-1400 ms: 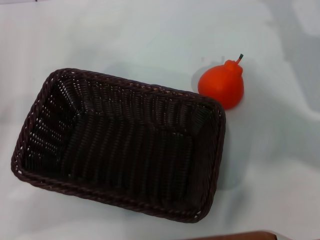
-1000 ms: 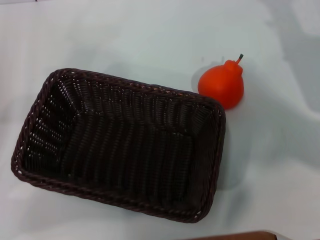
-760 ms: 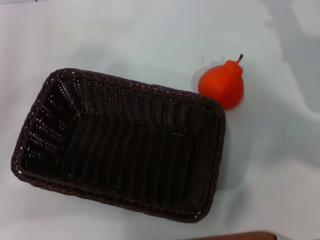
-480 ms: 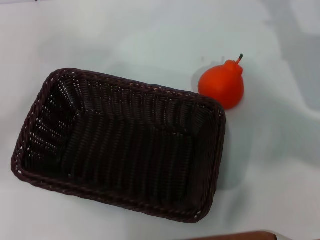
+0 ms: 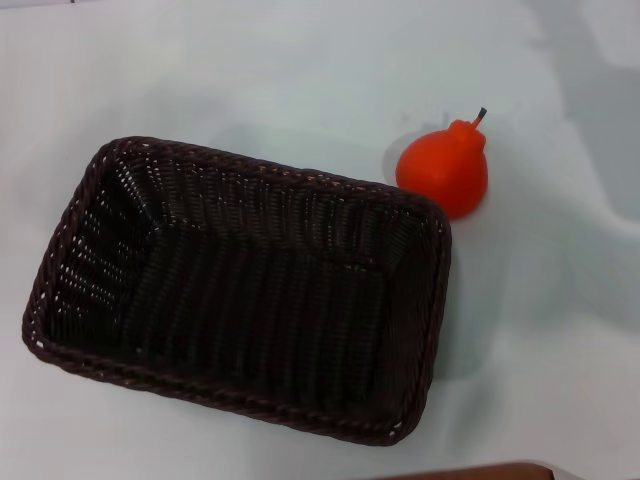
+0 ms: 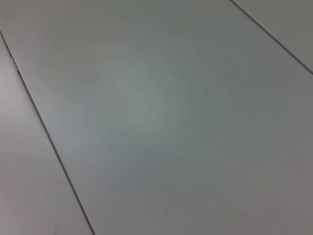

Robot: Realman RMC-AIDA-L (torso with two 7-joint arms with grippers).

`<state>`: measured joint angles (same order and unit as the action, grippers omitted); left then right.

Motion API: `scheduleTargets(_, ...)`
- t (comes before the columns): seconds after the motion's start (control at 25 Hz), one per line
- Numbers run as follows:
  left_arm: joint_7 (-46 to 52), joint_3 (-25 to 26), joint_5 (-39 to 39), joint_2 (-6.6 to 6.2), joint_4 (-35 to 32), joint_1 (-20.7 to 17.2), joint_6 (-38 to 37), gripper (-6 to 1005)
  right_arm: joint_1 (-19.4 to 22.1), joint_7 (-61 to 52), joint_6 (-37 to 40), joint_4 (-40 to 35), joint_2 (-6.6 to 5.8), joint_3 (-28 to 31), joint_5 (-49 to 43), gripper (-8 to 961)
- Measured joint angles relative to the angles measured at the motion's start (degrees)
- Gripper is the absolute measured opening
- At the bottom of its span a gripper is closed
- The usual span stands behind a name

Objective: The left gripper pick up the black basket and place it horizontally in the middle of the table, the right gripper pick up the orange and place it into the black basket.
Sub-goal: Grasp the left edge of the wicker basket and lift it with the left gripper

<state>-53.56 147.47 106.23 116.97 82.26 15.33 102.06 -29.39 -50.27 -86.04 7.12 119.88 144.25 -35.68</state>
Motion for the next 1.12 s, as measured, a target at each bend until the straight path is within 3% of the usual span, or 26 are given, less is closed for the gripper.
scheduleTargets(0.2, 9.68, -4.46, 9.07, 0.16, 7.76, 1.1, 2.17, 800, 0.02, 0.19, 0.84, 0.0, 0.0, 0.06, 0.0, 879)
scheduleTargets(0.4, 14.62, -7.76, 15.84, 0.14, 9.61, 3.17, 4.11, 789, 0.03, 0.29, 1.18, 0.0, 0.0, 0.12, 0.0, 878)
scheduleTargets(0.64, 17.7, -12.46, 24.3, 0.59, 9.52, 5.34, 5.14, 775, 0.03, 0.19, 1.38, 0.0, 0.0, 0.26, 0.0, 877)
scheduleTargets(0.8, 19.03, -14.29, 29.19, 1.68, 9.38, 7.02, 5.34, 766, 0.03, 0.19, 2.3, 0.12, 0.0, 0.26, 0.0, 876)
scheduleTargets(1.12, 19.6, -17.45, 35.85, 3.17, 3.82, 10.86, 5.21, 748, -0.34, 0.33, 3.59, 0.41, -0.06, 0.78, 0.0, 874)
